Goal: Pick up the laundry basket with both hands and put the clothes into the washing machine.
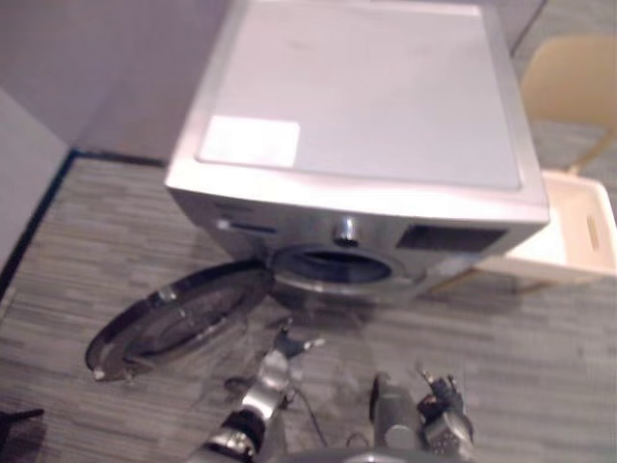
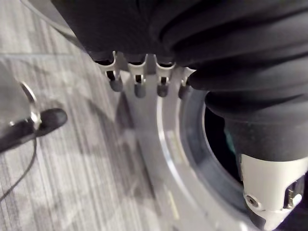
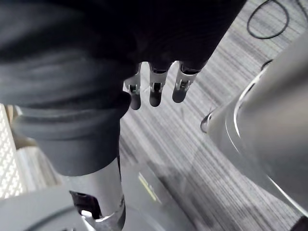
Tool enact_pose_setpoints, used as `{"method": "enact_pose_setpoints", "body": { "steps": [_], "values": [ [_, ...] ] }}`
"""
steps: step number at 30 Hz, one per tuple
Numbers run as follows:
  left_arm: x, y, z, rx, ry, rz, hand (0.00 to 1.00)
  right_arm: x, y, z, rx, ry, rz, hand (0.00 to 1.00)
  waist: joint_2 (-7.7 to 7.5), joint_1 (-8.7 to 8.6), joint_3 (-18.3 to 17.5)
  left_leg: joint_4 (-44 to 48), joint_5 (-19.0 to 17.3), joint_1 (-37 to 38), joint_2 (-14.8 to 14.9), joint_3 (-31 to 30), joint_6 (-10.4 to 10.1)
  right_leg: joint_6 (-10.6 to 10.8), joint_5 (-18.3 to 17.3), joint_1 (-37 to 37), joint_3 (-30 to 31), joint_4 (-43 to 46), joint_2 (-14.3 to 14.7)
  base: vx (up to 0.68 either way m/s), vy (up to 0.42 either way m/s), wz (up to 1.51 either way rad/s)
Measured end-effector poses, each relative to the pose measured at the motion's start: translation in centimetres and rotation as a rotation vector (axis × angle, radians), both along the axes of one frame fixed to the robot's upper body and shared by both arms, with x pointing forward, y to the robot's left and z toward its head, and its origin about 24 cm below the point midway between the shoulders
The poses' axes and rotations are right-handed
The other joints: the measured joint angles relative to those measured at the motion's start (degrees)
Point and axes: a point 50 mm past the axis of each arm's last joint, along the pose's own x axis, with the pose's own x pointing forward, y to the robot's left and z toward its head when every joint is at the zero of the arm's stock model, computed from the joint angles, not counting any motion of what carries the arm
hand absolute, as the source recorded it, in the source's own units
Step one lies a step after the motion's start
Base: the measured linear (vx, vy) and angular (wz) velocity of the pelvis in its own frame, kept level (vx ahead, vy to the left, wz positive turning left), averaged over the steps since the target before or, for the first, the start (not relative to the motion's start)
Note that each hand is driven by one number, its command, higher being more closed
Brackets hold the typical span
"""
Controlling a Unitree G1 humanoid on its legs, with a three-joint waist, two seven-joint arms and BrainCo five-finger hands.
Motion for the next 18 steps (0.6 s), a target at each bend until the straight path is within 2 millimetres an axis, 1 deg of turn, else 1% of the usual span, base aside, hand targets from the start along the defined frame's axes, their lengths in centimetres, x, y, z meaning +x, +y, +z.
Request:
{"method": "enact_pose_setpoints", "body": {
  "steps": [1, 3, 4, 5, 8, 9, 10, 11, 12, 13, 14, 15, 16, 17, 18],
  "values": [
    [-1.4, 1.5, -0.9, 0.004, 0.049, 0.069, 0.00, -0.6, 0.3, -0.4, 0.010, 0.030, 0.025, 0.00, -0.08, 0.19, -2.14, -4.40, 1.99, 2.96, -0.80, -1.51, -0.20, 0.01, 0.68, 3.75, -2.66, -3.10, -0.19, 0.16, -0.065, 0.62],
    [-2.7, 3.0, -1.6, -0.003, 0.100, 0.140, 0.00, -1.0, 0.6, -0.7, 0.014, 0.054, 0.052, 0.00, -0.11, 0.61, -3.91, -8.46, 3.97, 5.65, -1.11, -2.64, -0.60, -0.06, 1.12, 6.93, -4.94, -5.71, -0.03, 0.12, -0.070, 0.57],
    [-3.8, 3.9, -2.2, -0.015, 0.139, 0.195, 0.00, -1.3, 0.7, -0.9, 0.024, 0.066, 0.076, 0.00, -0.02, 1.34, -5.02, -11.23, 5.38, 7.45, -1.18, -3.88, -0.96, -0.18, 1.39, 9.32, -6.73, -7.63, 0.19, 0.09, -0.084, 0.70],
    [-4.6, 4.5, -2.5, -0.036, 0.159, 0.235, 0.00, -1.5, 0.8, -1.1, 0.028, 0.079, 0.088, 0.00, 0.22, 1.31, -5.99, -13.63, 6.91, 8.53, -1.17, -5.49, -1.17, -0.32, 1.53, 11.25, -8.89, -9.03, 0.57, 0.06, -0.081, 0.70],
    [-5.7, 4.8, -2.9, -0.086, 0.177, 0.321, 0.00, -1.5, 1.1, -1.3, 0.034, 0.092, 0.118, 0.00, 0.79, 1.65, -6.57, -16.53, 9.09, 9.70, -0.78, -8.95, -1.88, -0.68, 1.76, 13.81, -12.69, -10.89, 1.97, -0.03, -0.078, 0.66],
    [-6.6, 4.8, -3.2, -0.124, 0.196, 0.376, 0.00, -1.3, 1.3, -1.4, 0.039, 0.095, 0.135, 0.00, 1.11, 2.17, -6.74, -16.67, 9.40, 9.70, -0.38, -9.95, -2.10, -1.03, 1.97, 14.63, -13.58, -11.70, 2.71, -0.05, -0.062, 0.36],
    [-6.7, 5.1, -3.1, -0.166, 0.185, 0.446, 0.00, -1.0, 1.4, -1.3, 0.040, 0.091, 0.153, 0.00, 1.45, 3.11, -6.82, -16.58, 9.69, 9.70, 0.06, -10.81, -2.42, -1.41, 2.36, 15.64, -14.36, -12.57, 3.62, -0.06, -0.055, 0.34],
    [-6.9, 5.0, -3.2, -0.182, 0.189, 0.473, 0.00, -0.9, 1.6, -1.3, 0.043, 0.090, 0.164, 0.00, 1.60, 3.16, -6.77, -16.52, 9.85, 9.70, 0.17, -11.48, -2.64, -1.48, 2.47, 16.20, -14.92, -12.93, 4.01, -0.08, -0.051, 0.39],
    [-7.5, 5.1, -3.4, -0.220, 0.190, 0.536, 0.00, -0.5, 1.9, -1.2, 0.039, 0.083, 0.200, 0.00, 1.87, 3.37, -6.76, -16.50, 10.40, 9.70, 0.19, -12.57, -2.58, -1.52, 2.50, 17.11, -16.24, -13.33, 4.44, -0.08, -0.038, 0.54],
    [-7.6, 5.0, -3.4, -0.246, 0.180, 0.571, 0.00, -0.1, 2.1, -1.2, 0.034, 0.076, 0.219, 0.00, 2.28, 3.41, -6.60, -16.46, 10.98, 9.55, 0.08, -13.47, -2.37, -1.54, 2.49, 17.87, -17.64, -13.31, 4.78, -0.09, -0.028, 0.56],
    [-7.6, 5.0, -3.3, -0.255, 0.172, 0.584, 0.00, 0.0, 1.9, -1.1, 0.024, 0.074, 0.234, 0.00, 2.59, 3.51, -6.55, -16.38, 11.93, 9.24, 0.20, -13.47, -2.08, -1.57, 2.49, 18.11, -18.42, -13.07, 5.19, -0.12, -0.034, 0.85],
    [-7.1, 4.7, -3.0, -0.276, 0.140, 0.596, 0.00, 0.7, 1.8, -0.8, 0.011, 0.060, 0.251, 0.00, 3.84, 2.80, -6.38, -16.70, 15.62, 6.82, -0.55, -13.31, -1.52, -2.51, 3.02, 17.54, -21.22, -12.62, 5.71, -0.16, -0.023, 1.05],
    [-5.6, 4.6, -2.1, -0.284, 0.073, 0.590, 0.00, 1.9, 1.5, -0.5, -0.002, 0.035, 0.261, 0.00, 3.41, 2.93, -5.72, -12.45, 13.72, 3.92, -1.02, -11.19, -0.60, -4.01, 3.75, 16.43, -24.71, -12.77, 4.77, -0.17, 0.035, 1.03],
    [-4.9, 4.3, -1.7, -0.294, 0.046, 0.582, 0.00, 2.5, 1.2, -0.3, -0.012, 0.026, 0.263, 0.00, 3.76, 3.59, -4.96, -1.16, 6.69, 0.02, -0.93, -8.32, 1.88, -4.00, 3.75, 15.54, -25.31, -11.54, 4.16, -0.26, 0.132, 0.45],
    [-4.9, 4.4, -1.6, -0.291, 0.034, 0.578, 0.00, 3.6, 0.8, 0.3, -0.034, 0.000, 0.268, 0.00, 4.58, 5.04, -4.24, 22.51, -2.49, -4.87, 1.27, -4.11, 6.12, -4.03, 3.74, 14.48, -25.10, -8.64, 3.48, -0.22, 0.158, -0.17]
  ]
}}
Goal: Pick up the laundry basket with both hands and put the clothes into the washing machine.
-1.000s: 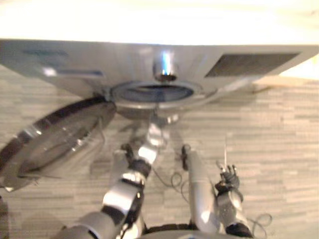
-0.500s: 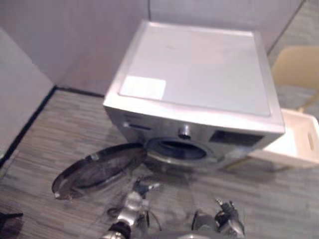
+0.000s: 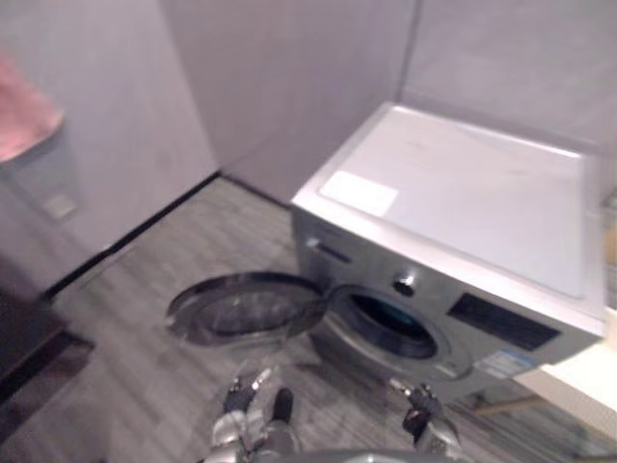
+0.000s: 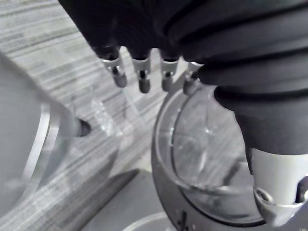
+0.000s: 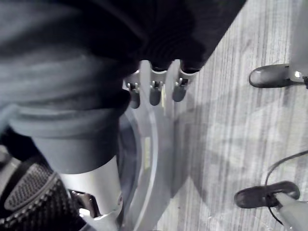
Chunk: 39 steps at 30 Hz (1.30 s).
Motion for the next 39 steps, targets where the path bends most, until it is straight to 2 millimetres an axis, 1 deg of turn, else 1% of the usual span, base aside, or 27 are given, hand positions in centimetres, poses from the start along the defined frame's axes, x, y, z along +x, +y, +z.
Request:
{"method": "enact_pose_setpoints", "body": {
  "steps": [1, 2, 3, 4, 5, 6, 7, 8, 10, 12, 14, 18, 20, 24, 25, 26, 27, 28, 29, 30, 31, 32, 33, 35, 36, 38, 39],
  "values": [
    [-0.6, 0.2, -0.1, 0.003, 0.007, 0.007, 0.00, 0.4, -0.4, 0.3, -0.019, -0.016, 0.005, 0.00, 0.42, 1.05, -0.12, 11.55, -1.80, -0.42, 2.58, 1.65, 0.58, 0.00, 0.00, -0.09, 0.63, 1.46, -0.16, -0.27, 0.171, -0.24],
    [-1.2, 0.0, -0.1, 0.004, 0.005, 0.006, 0.00, 0.5, -1.3, 0.5, -0.051, -0.023, -0.001, 0.00, 2.91, 0.85, -0.94, 13.78, -1.22, 0.48, 3.97, 3.97, -0.52, 0.35, -0.18, -0.10, 0.75, 2.51, 0.30, -0.14, 0.107, 0.10],
    [-1.2, 0.1, 0.1, 0.011, -0.005, -0.001, 0.00, 0.5, -1.5, 0.6, -0.057, -0.023, -0.002, 0.00, 2.28, 0.24, -1.31, 10.43, -1.47, 1.25, 1.99, 5.30, -0.88, 1.56, -1.67, -0.23, 1.04, 1.80, -0.34, -0.20, 0.094, 1.06],
    [0.2, 0.7, 0.9, 0.038, -0.061, -0.015, 0.00, 0.4, -1.9, 0.5, -0.064, -0.008, -0.011, 0.00, -2.20, -1.61, -1.80, -4.28, -3.07, 7.10, -3.22, 5.45, -1.14, 0.09, -1.12, -1.49, 3.38, -1.61, -2.68, -0.23, 0.032, 1.52],
    [1.2, 0.6, 1.5, 0.048, -0.105, -0.031, 0.00, 0.6, -2.5, 0.5, -0.070, -0.001, -0.024, 0.00, -2.07, -1.40, -1.17, -2.50, -6.83, 10.92, 0.66, 9.54, 1.06, 0.35, 4.18, -1.58, 1.82, -4.42, -2.61, -0.21, 0.025, 1.30],
    [1.1, 0.5, 1.4, 0.050, -0.102, -0.033, 0.00, 0.8, -2.8, 0.6, -0.073, -0.002, -0.036, 0.00, -0.41, -1.15, -1.38, -5.88, -7.91, 13.91, 3.46, 9.77, -2.05, 0.28, 5.22, -1.68, 1.14, -4.67, -1.30, -0.16, 0.122, 0.86],
    [1.4, 0.3, 1.8, 0.046, -0.121, -0.031, 0.00, 1.2, -3.4, 0.9, -0.081, -0.012, -0.064, 0.00, 2.23, -2.24, -1.76, -16.72, -10.62, 18.64, 3.05, 8.05, -6.53, 1.19, 5.91, -2.25, -0.28, -5.41, -0.04, -0.13, 0.208, 0.69],
    [2.2, 0.2, 2.5, 0.060, -0.161, -0.058, 0.00, 0.6, -3.4, 0.5, -0.068, 0.015, -0.090, 0.00, 0.99, -2.06, -1.11, -21.01, -9.62, 19.06, 1.48, 7.02, -6.08, 1.36, 7.23, -2.40, -1.71, -6.18, -1.17, -0.17, 0.241, 0.77],
    [2.5, 0.7, 3.7, 0.099, -0.222, -0.103, 0.00, -0.5, -2.6, -0.2, -0.041, 0.067, -0.098, 0.00, -0.40, -2.04, -1.07, -23.06, -7.42, 19.24, -0.60, 4.95, -5.27, 0.13, 8.25, -2.04, -3.44, -5.54, -2.79, -0.17, 0.163, 0.64],
    [2.9, 0.6, 5.4, 0.116, -0.307, -0.133, 0.00, -2.5, -2.9, -1.0, -0.033, 0.124, -0.131, 0.00, -1.09, -2.34, -1.56, -24.11, -6.50, 19.56, -2.35, 3.03, -4.73, 0.48, 8.67, -1.10, -5.35, -5.41, -4.22, -0.14, 0.114, 0.60],
    [3.6, 0.5, 7.7, 0.128, -0.428, -0.136, 0.00, -4.5, -3.6, -1.6, -0.035, 0.183, -0.169, 0.00, -1.52, -2.39, -2.04, -30.15, -2.12, 21.28, -5.25, 1.96, -3.76, 0.80, 9.23, -1.45, -6.19, -5.33, -6.68, -0.13, 0.077, 0.37],
    [4.0, 0.4, 10.2, 0.144, -0.545, -0.153, 0.00, -4.8, -4.2, -1.6, -0.046, 0.195, -0.173, 0.00, -1.31, -2.49, -1.77, -38.77, 3.31, 23.74, -7.56, 3.42, -2.84, 0.71, 10.76, -3.52, -4.63, -5.37, -8.56, -0.15, 0.082, -0.09],
    [4.4, 0.5, 11.4, 0.178, -0.596, -0.165, 0.00, -4.9, -3.9, -1.6, -0.051, 0.200, -0.148, 0.00, -1.58, -2.48, -1.55, -40.64, 4.09, 25.59, -7.74, 5.04, -2.87, 0.79, 11.23, -3.62, -2.84, -5.32, -9.01, -0.15, 0.058, -0.43],
    [4.8, 3.0, 13.8, 0.302, -0.682, -0.095, 0.00, -4.1, -2.1, -1.6, -0.045, 0.173, -0.048, 0.00, -3.15, -2.56, -1.52, -43.24, 3.92, 26.36, -7.93, 11.96, -2.51, 0.60, 11.35, -8.12, 4.17, -4.83, -8.99, -0.15, 0.056, -0.69],
    [5.2, 3.6, 14.3, 0.338, -0.698, -0.084, 0.00, -4.8, -1.6, -1.7, -0.037, 0.169, -0.040, 0.00, -3.78, -3.31, -1.45, -42.99, 3.95, 26.22, -8.18, 12.62, -2.46, 1.46, 9.34, -9.60, 6.67, -4.72, -8.13, -0.03, 0.035, -0.38],
    [5.3, 3.9, 14.5, 0.353, -0.703, -0.077, 0.00, -4.8, -1.6, -1.5, -0.032, 0.149, -0.041, 0.00, -3.58, -3.49, -1.54, -42.85, 3.91, 25.82, -7.17, 12.73, -2.22, 1.51, 8.20, -10.13, 8.29, -4.20, -7.18, -0.06, -0.033, -0.32],
    [5.7, 4.8, 15.0, 0.418, -0.702, -0.067, 0.00, -4.8, -1.7, -1.4, -0.029, 0.129, -0.038, 0.00, -3.48, -3.97, -1.61, -41.94, 4.51, 24.58, -5.69, 13.40, -0.78, -1.35, 5.67, -12.82, 13.28, 2.35, -5.95, -0.07, -0.079, -0.01],
    [6.3, 5.8, 15.6, 0.479, -0.702, -0.066, 0.00, -5.7, -1.5, -1.7, -0.013, 0.143, -0.036, 0.00, -4.83, -5.10, -1.31, -41.24, 4.48, 24.34, -5.22, 12.90, -0.85, -3.03, 4.15, -14.55, 16.12, 12.68, -5.23, -0.09, -0.111, 0.15],
    [6.6, 6.3, 16.0, 0.508, -0.709, -0.061, 0.00, -6.4, -1.3, -1.8, -0.007, 0.158, -0.042, 0.00, -6.06, -5.43, -1.25, -40.90, 4.42, 24.29, -5.03, 12.73, -1.04, -3.32, 2.87, -14.56, 16.50, 15.91, -4.93, -0.01, -0.130, 0.26],
    [7.1, 7.0, 16.5, 0.537, -0.716, -0.049, 0.00, -7.4, -1.3, -2.1, -0.002, 0.182, -0.048, 0.00, -7.88, -5.28, -1.43, -40.52, 4.13, 24.21, -4.80, 12.56, -1.78, -3.31, 1.67, -14.43, 16.95, 15.68, -4.01, 0.01, -0.174, 0.03],
    [7.6, 8.3, 16.6, 0.571, -0.703, -0.025, 0.00, -8.3, -1.5, -2.2, 0.002, 0.201, -0.056, 0.00, -9.10, -5.14, -2.34, -40.69, 4.68, 22.97, -4.01, 12.44, -2.96, -2.92, 1.40, -13.70, 18.23, 11.68, -2.29, 0.03, -0.210, -0.06],
    [8.7, 9.8, 17.0, 0.610, -0.687, 0.000, 0.00, -8.8, -2.0, -2.3, -0.001, 0.206, -0.077, 0.00, -9.87, -5.20, -2.97, -41.09, 5.67, 20.80, -3.23, 12.28, -4.30, -2.47, 1.34, -12.65, 18.02, 5.09, -0.38, 0.05, -0.174, -0.11],
    [9.2, 10.7, 17.3, 0.628, -0.682, 0.018, 0.00, -9.0, -2.3, -2.3, -0.003, 0.212, -0.092, 0.00, -9.98, -5.24, -3.01, -40.95, 6.22, 19.78, -2.98, 12.33, -4.87, -1.78, 1.96, -12.70, 17.92, 2.10, 0.58, 0.07, -0.140, -0.15],
    [10.8, 13.9, 19.1, 0.680, -0.674, 0.098, 0.00, -8.9, -4.0, -2.1, -0.029, 0.205, -0.150, 0.00, -9.22, -5.35, -2.45, -40.91, 8.04, 15.75, -0.33, 13.25, -4.94, -2.79, 6.67, -14.54, 18.45, -4.20, 4.42, 0.02, -0.119, -0.38],
    [11.2, 14.6, 19.9, 0.701, -0.686, 0.107, 0.00, -9.0, -4.4, -2.0, -0.038, 0.206, -0.156, 0.00, -8.96, -5.15, -2.11, -40.60, 8.07, 14.86, 0.06, 13.37, -5.00, -2.86, 7.43, -15.12, 18.86, -5.25, 4.94, -0.04, -0.128, -0.43],
    [13.0, 16.5, 23.3, 0.773, -0.742, 0.114, 0.00, -8.7, -5.5, -1.7, -0.062, 0.191, -0.168, 0.00, -9.10, -5.10, -0.76, -38.27, 8.09, 11.30, 1.14, 14.22, -5.05, -3.24, 8.78, -17.59, 19.61, -6.04, 5.84, -0.05, -0.079, -0.28],
    [14.4, 17.5, 26.3, 0.813, -0.798, 0.129, 0.00, -7.9, -5.9, -1.2, -0.080, 0.155, -0.164, 0.00, -9.08, -5.11, 0.94, -36.71, 8.07, 9.06, 1.69, 14.64, -5.07, -3.49, 9.39, -19.25, 19.80, -5.98, 6.14, -0.11, -0.047, -0.23]
  ]
}}
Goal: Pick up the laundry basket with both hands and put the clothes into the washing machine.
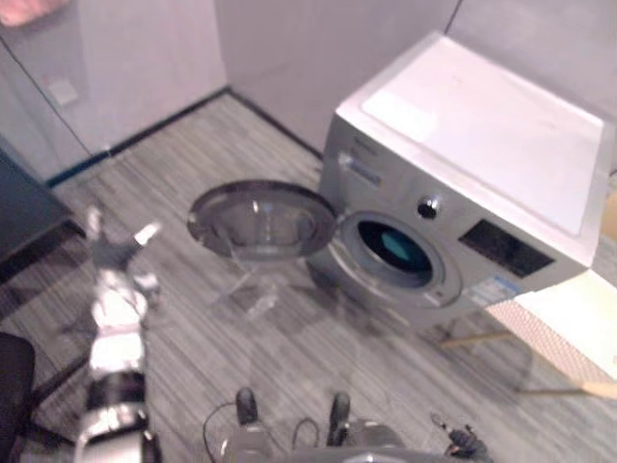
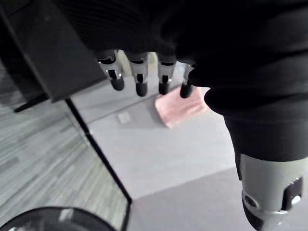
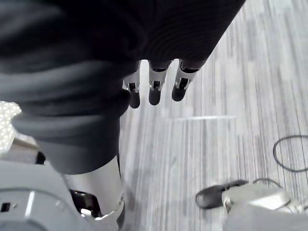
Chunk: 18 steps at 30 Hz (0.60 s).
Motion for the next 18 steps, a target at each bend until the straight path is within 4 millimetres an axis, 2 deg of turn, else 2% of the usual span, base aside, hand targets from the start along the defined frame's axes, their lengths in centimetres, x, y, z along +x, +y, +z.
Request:
{"method": "enact_pose_setpoints", "body": {
  "steps": [1, 4, 5, 7, 8, 10, 12, 13, 15, 16, 17, 18],
  "values": [
    [1.7, 0.6, 3.9, 0.015, -0.090, -0.003, 0.00, 1.1, -0.4, 0.7, -0.017, -0.059, 0.003, 0.00, 0.08, -0.05, 1.43, 1.55, -0.01, -2.84, 0.68, 0.12, 0.00, 0.00, 0.86, -2.35, 0.19, 0.05, 0.37, -0.12, -0.044, -0.18],
    [4.2, -0.3, 9.5, 0.042, -0.206, -0.056, 0.00, 3.1, -0.5, 1.9, -0.033, -0.170, 0.024, 0.00, -0.01, -0.21, 4.52, 5.01, -1.09, -6.07, 2.00, 0.28, 0.02, -0.26, 1.72, -4.09, 0.35, 0.13, 0.74, -0.13, -0.021, -0.10],
    [4.6, -0.6, 10.4, 0.044, -0.222, -0.069, 0.00, 3.5, -0.4, 2.1, -0.037, -0.194, 0.033, 0.00, 0.01, -0.22, 4.86, 6.16, -1.58, -6.98, 2.34, 0.35, 0.08, -0.18, 1.97, -4.54, 0.47, 0.05, 0.88, -0.11, -0.005, -0.27],
    [5.4, -1.1, 13.7, 0.039, -0.292, -0.090, 0.00, 5.4, 0.7, 3.2, -0.030, -0.286, 0.074, 0.00, -0.35, 0.03, 5.50, 10.50, -3.82, -11.00, 4.26, 1.45, -0.02, 0.07, 3.92, -6.80, 1.74, -1.75, 2.16, -0.10, -0.003, -0.45],
    [5.6, -1.2, 14.5, 0.046, -0.302, -0.094, 0.00, 5.8, 1.0, 3.4, -0.024, -0.305, 0.085, 0.00, -0.42, 0.07, 5.50, 11.01, -4.15, -12.11, 4.72, 1.67, -0.18, 0.29, 4.62, -7.36, 1.81, -2.64, 2.50, -0.10, -0.020, -0.45],
    [5.9, -1.9, 18.0, 0.088, -0.355, -0.126, 0.00, 6.7, 2.2, 3.9, -0.009, -0.360, 0.109, 0.00, -0.82, 0.16, 5.67, 13.64, -4.82, -16.57, 6.18, 2.20, 0.13, 1.66, 7.19, -9.57, 2.35, -6.25, 3.69, -0.08, -0.037, -0.39],
    [5.7, -2.6, 21.0, 0.128, -0.411, -0.139, 0.00, 7.3, 2.8, 4.3, -0.002, -0.389, 0.132, 0.00, -1.55, 0.52, 6.26, 16.53, -5.49, -20.15, 7.76, 2.40, 0.04, 2.03, 9.61, -11.23, 3.08, -8.71, 4.81, -0.03, -0.028, -0.41],
    [5.7, -3.4, 22.8, 0.145, -0.450, -0.160, 0.00, 7.5, 2.9, 4.5, -0.001, -0.411, 0.127, 0.00, -1.62, 0.54, 6.34, 18.82, -6.48, -23.22, 8.94, 1.98, 0.05, 2.78, 10.76, -12.48, 3.10, -9.81, 5.67, -0.01, -0.022, -0.37],
    [5.8, -4.4, 24.6, 0.163, -0.477, -0.183, 0.00, 7.8, 3.2, 4.8, 0.006, -0.437, 0.117, 0.00, -2.14, 0.34, 6.60, 22.41, -7.94, -27.64, 10.65, 0.92, 0.09, 3.56, 12.43, -14.58, 3.11, -11.17, 6.90, 0.02, -0.005, -0.33],
    [5.9, -4.6, 24.8, 0.161, -0.482, -0.187, 0.00, 7.8, 3.2, 4.9, 0.007, -0.442, 0.118, 0.00, -2.16, 0.24, 6.61, 23.42, -8.33, -28.89, 11.19, 0.68, 0.06, 4.27, 13.07, -15.28, 3.11, -11.51, 7.30, 0.03, 0.006, -0.38],
    [6.3, -4.8, 24.4, 0.141, -0.472, -0.195, 0.00, 8.0, 3.5, 5.0, 0.011, -0.449, 0.122, 0.00, -2.19, -0.20, 6.67, 25.10, -8.93, -31.61, 12.31, -0.06, 0.22, 5.31, 15.33, -16.66, 3.09, -12.60, 8.29, 0.03, 0.008, -0.29],
    [6.6, -4.9, 24.1, 0.129, -0.459, -0.201, 0.00, 7.9, 3.7, 4.9, 0.014, -0.448, 0.123, 0.00, -2.33, -0.31, 6.73, 25.46, -9.05, -32.38, 12.58, -0.19, 0.35, 5.26, 16.26, -16.99, 3.06, -13.22, 8.54, 0.04, 0.016, -0.35]
  ]
}}
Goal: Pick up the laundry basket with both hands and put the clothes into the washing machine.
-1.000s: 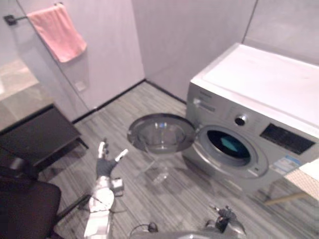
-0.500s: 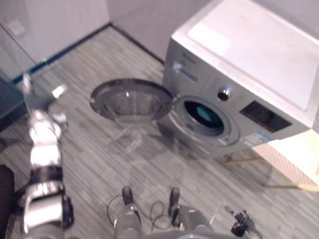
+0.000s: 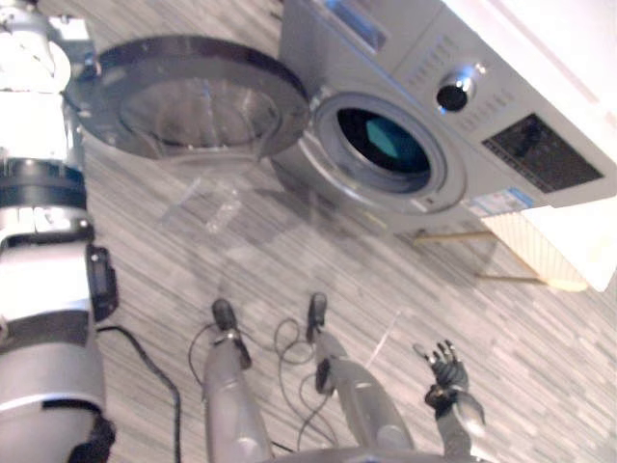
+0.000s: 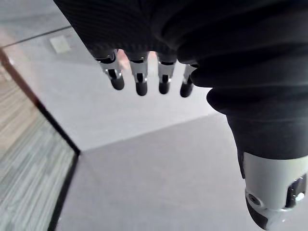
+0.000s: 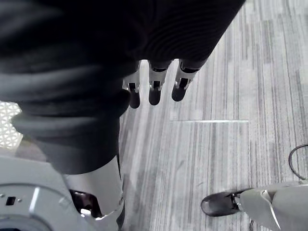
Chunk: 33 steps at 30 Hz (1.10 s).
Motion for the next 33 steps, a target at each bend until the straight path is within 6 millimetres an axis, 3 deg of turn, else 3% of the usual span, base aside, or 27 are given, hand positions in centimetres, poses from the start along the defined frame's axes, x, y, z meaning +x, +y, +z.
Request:
{"method": "enact_pose_setpoints", "body": {
  "steps": [2, 6, 7, 10, 12, 14, 16, 17, 18, 19, 21, 23, 24, 26, 27, 28, 29, 31, 33],
  "values": [
    [1.7, -0.9, -2.5, -0.045, 0.087, -0.026, 0.00, -0.3, 0.6, -0.1, 0.009, 0.000, 0.016, 0.00, -0.73, 0.00, 0.39, 2.51, -1.13, -2.41, 1.19, -0.59, 0.11, -0.18, 0.97, -1.38, 0.19, -0.02, 0.85, 0.05, 0.035, -0.23],
    [1.5, -0.7, -2.5, -0.063, 0.056, -0.043, 0.00, -0.8, 0.8, -0.3, 0.032, 0.004, 0.003, 0.00, -1.47, 0.40, 0.73, 4.00, -2.13, -2.72, 3.03, -0.56, 0.26, 0.15, 3.68, -1.74, 0.60, -0.08, 2.17, 0.03, 0.036, -0.25],
    [1.4, -0.3, -3.6, -0.087, 0.048, -0.046, 0.00, -0.8, 0.8, -0.3, 0.031, 0.004, 0.001, 0.00, -1.48, 0.35, 0.73, 3.93, -2.20, -2.68, 3.31, -0.45, 0.39, -0.42, 5.12, -2.05, 0.65, -0.10, 2.50, 0.01, 0.045, -0.18],
    [1.3, 0.1, -4.4, -0.091, 0.051, -0.044, 0.00, -0.9, 0.9, -0.5, 0.033, 0.015, 0.004, 0.00, -1.93, 0.90, 0.70, 3.92, -2.67, -2.25, 3.43, 0.03, 0.91, -0.74, 6.31, -2.15, 1.52, -0.10, 2.56, 0.01, 0.075, -0.10],
    [1.2, 1.4, -6.7, -0.179, 0.075, -0.025, 0.00, -1.0, 0.9, -0.5, 0.034, 0.018, 0.005, 0.00, -2.01, 1.05, 0.65, 3.72, -2.65, -1.22, 3.36, 0.51, 0.95, -0.62, 6.40, -1.48, 1.94, -0.10, 2.34, 0.01, 0.080, -0.02],
    [1.2, 2.1, -9.5, -0.278, 0.102, -0.001, 0.00, -1.1, 1.0, -0.7, 0.035, 0.029, 0.008, 0.00, -2.04, 1.40, 0.64, 2.62, -2.50, 0.52, 2.97, 1.06, 0.69, -0.64, 6.30, -0.44, 1.72, -0.10, 1.98, 0.02, 0.068, 0.14],
    [1.1, 2.5, -14.2, -0.327, 0.209, 0.030, 0.00, -1.0, 0.9, -0.8, 0.033, 0.034, 0.009, 0.00, -2.18, 1.86, 0.54, 0.85, -1.77, 3.73, 1.27, 2.00, 0.51, -2.19, 4.23, 1.91, 1.62, -0.08, 0.76, 0.05, 0.042, 0.39],
    [0.8, 2.4, -19.1, -0.367, 0.341, 0.050, 0.00, -0.9, 0.9, -0.8, 0.026, 0.042, 0.016, 0.00, -2.43, 1.95, 0.34, 0.35, -1.72, 6.09, -0.59, 2.85, 0.46, -2.83, -0.13, 4.30, 1.63, -0.06, -1.04, 0.05, 0.025, 0.52],
    [0.6, 2.2, -21.0, -0.386, 0.395, 0.054, 0.00, -0.8, 0.9, -0.8, 0.025, 0.042, 0.019, 0.00, -2.40, 2.07, 0.30, 0.38, -1.72, 6.83, -1.12, 3.12, 0.45, -4.31, -1.56, 5.15, 1.68, -0.06, -1.58, 0.06, 0.041, 0.39],
    [-0.2, 1.7, -24.9, -0.419, 0.501, 0.064, 0.00, 0.0, 1.2, -0.7, 0.024, 0.038, 0.038, 0.00, -2.08, 2.49, 0.14, 0.01, -1.72, 8.22, -1.61, 3.51, 0.46, -4.58, -2.30, 5.61, 1.83, 0.83, -1.98, 0.02, 0.032, 0.13],
    [-1.2, 0.0, -29.5, -0.471, 0.625, 0.047, 0.00, 0.8, 1.5, -0.5, 0.025, 0.032, 0.052, 0.00, -1.78, 2.99, -0.01, -0.60, -1.70, 10.36, -2.17, 4.11, 0.48, -4.96, -3.33, 6.81, 1.81, 1.93, -2.63, 0.02, 0.049, 0.13],
    [-3.7, -4.5, -36.9, -0.539, 0.866, -0.028, 0.00, 1.1, 2.0, -0.6, 0.040, 0.044, 0.059, 0.00, -1.66, 3.08, -1.20, -3.36, -1.10, 15.91, -4.13, 6.13, 1.11, -4.87, -4.78, 10.26, 1.76, 3.15, -4.73, 0.04, 0.056, 0.27],
    [-4.6, -5.9, -38.6, -0.556, 0.931, -0.057, 0.00, 1.1, 2.1, -0.7, 0.046, 0.048, 0.056, 0.00, -1.62, 3.01, -1.92, -4.30, -0.81, 17.26, -4.84, 6.79, 1.34, -4.78, -5.16, 10.83, 1.90, 3.63, -5.37, 0.03, 0.071, 0.17],
    [-7.7, -11.7, -43.6, -0.631, 1.156, -0.198, 0.00, 1.1, 3.0, -0.8, 0.072, 0.055, 0.048, 0.00, -1.74, 2.32, -4.22, -8.09, 0.01, 22.55, -7.73, 10.31, 1.64, -3.99, -6.32, 12.08, 3.38, 5.15, -7.77, 0.03, 0.072, -0.04],
    [-8.3, -13.1, -44.4, -0.636, 1.206, -0.234, 0.00, 1.2, 3.2, -0.8, 0.080, 0.053, 0.049, 0.00, -1.79, 2.03, -4.57, -8.96, 0.16, 23.84, -8.22, 11.76, 1.77, -3.85, -6.73, 12.13, 4.06, 5.58, -8.39, 0.01, 0.063, -0.38],
    [-9.0, -15.8, -45.4, -0.612, 1.293, -0.324, 0.00, 1.4, 3.7, -0.8, 0.096, 0.052, 0.053, 0.00, -1.93, 1.05, -5.13, -10.61, 0.24, 26.30, -9.23, 14.63, 1.88, -3.66, -7.00, 12.00, 5.87, 6.29, -9.52, 0.01, 0.039, -0.50],
    [-9.2, -16.9, -45.5, -0.591, 1.316, -0.363, 0.00, 1.5, 4.0, -0.8, 0.104, 0.053, 0.056, 0.00, -2.05, 0.38, -5.41, -11.31, 0.24, 27.43, -9.64, 16.31, 1.89, -3.67, -7.01, 11.87, 6.86, 6.44, -10.02, 0.00, 0.081, -0.91],
    [-9.0, -19.9, -45.1, -0.523, 1.347, -0.457, 0.00, 1.6, 4.1, -0.8, 0.116, 0.064, 0.055, 0.00, -1.72, -1.67, -6.45, -13.06, -0.55, 31.87, -9.95, 23.63, 2.67, -3.73, -6.95, 11.62, 10.09, 6.49, -10.79, 0.02, 0.082, -1.31],
    [-7.7, -21.2, -43.7, -0.486, 1.311, -0.507, 0.00, 1.2, 3.6, -1.0, 0.119, 0.080, 0.022, 0.00, -1.01, -3.07, -7.13, -13.19, -1.51, 34.49, -9.27, 27.38, 1.93, -3.85, -6.84, 11.58, 12.02, 6.69, -10.61, 0.05, 0.036, -1.15]
  ]
}}
